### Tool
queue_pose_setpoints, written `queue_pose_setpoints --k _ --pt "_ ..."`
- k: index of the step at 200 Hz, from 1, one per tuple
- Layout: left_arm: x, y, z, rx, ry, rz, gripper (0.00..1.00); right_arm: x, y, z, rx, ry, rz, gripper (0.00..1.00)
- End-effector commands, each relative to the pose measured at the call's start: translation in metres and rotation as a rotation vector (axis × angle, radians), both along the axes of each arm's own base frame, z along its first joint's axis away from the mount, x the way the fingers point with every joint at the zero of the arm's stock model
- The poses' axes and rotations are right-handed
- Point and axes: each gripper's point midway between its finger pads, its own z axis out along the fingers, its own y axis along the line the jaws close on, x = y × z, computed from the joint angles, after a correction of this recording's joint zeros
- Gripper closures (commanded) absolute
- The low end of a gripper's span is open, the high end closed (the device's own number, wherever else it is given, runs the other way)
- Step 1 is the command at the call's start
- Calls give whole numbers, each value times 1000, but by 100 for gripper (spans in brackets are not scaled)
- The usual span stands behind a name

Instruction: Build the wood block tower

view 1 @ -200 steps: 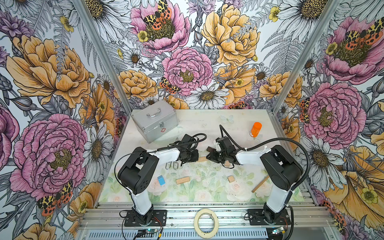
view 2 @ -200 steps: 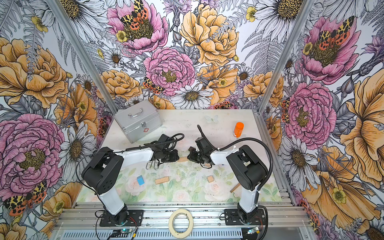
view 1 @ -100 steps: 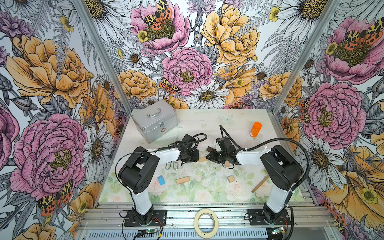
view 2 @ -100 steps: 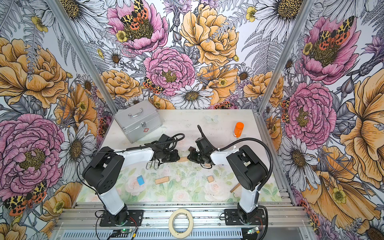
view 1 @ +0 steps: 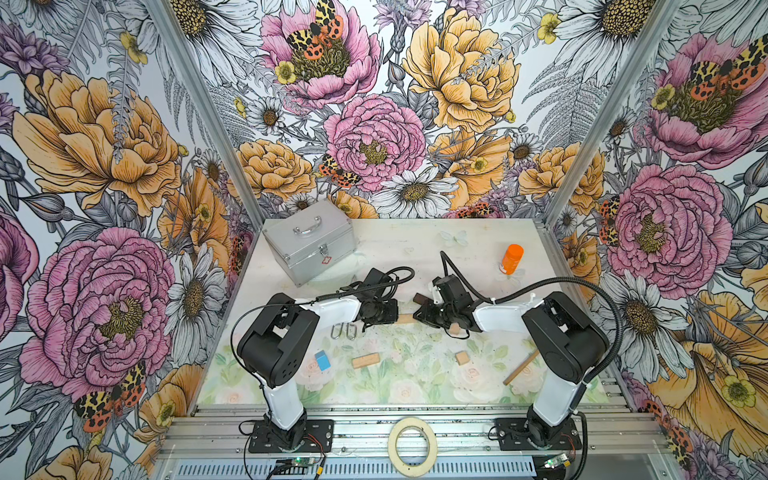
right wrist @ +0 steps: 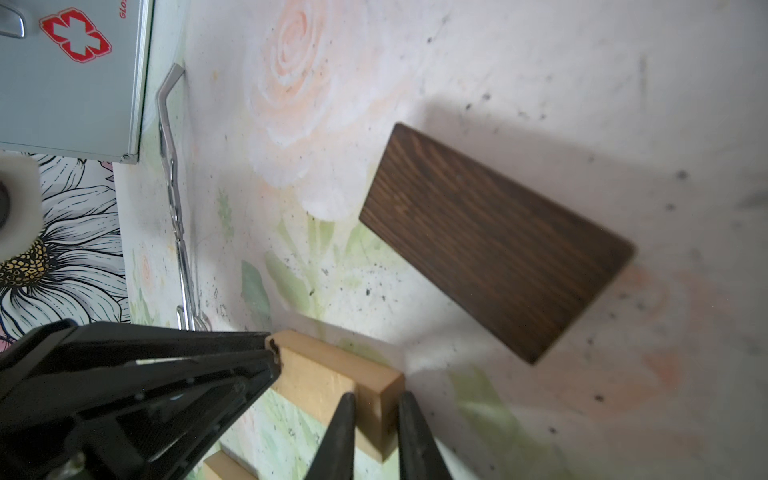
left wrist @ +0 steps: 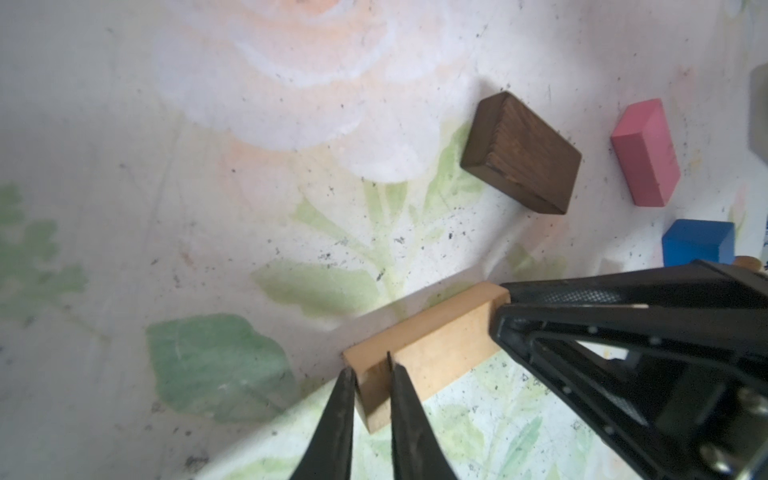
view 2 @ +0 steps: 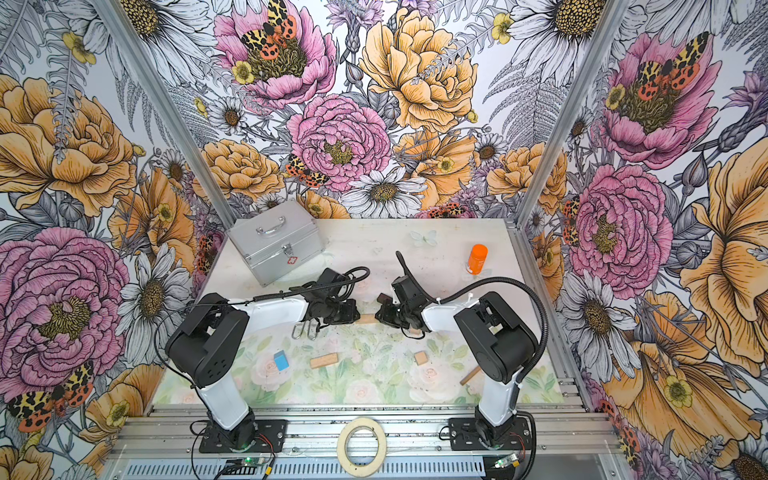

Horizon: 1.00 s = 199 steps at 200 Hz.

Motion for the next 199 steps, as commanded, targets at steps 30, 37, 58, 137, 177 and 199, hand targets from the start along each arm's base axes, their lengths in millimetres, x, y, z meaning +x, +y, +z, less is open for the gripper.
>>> queue_pose_setpoints --k 30,37,58,137,177,199 --pt "-20 -5 -15 13 79 -30 80 -14 -3 -6 -33 38 12 78" --pt "-20 -5 -15 13 80 -28 76 -13 -2 -5 -32 37 12 78" --pt "-19 -3 -13 12 76 -23 74 -13 -3 -3 -35 31 14 75" --pt "-18 5 0 8 46 2 72 -6 -6 12 -37 -9 9 66" --pt "-17 15 14 12 16 25 72 -6 -9 25 -47 -37 7 64" --pt "-14 25 31 18 -31 43 69 -7 -15 41 -90 -86 12 62"
